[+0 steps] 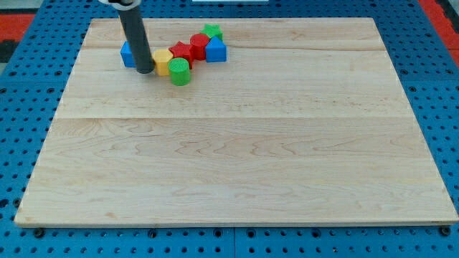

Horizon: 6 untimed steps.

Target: Separate the green circle from the red star

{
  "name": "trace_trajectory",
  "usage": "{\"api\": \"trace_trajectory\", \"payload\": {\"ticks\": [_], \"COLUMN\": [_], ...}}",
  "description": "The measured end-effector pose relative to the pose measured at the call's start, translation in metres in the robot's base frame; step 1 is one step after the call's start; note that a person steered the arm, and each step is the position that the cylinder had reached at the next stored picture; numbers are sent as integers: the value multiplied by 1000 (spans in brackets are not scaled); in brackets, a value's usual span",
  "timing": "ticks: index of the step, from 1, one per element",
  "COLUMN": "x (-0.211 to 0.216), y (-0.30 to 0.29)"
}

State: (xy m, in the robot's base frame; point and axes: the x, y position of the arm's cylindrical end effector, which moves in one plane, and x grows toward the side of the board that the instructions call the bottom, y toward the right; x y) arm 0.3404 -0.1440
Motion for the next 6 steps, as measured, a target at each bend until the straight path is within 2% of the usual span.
{"api": "trace_trajectory", "payload": {"ticks": [1, 3, 6], "x": [20, 15, -1], "y": [16, 95, 137]}}
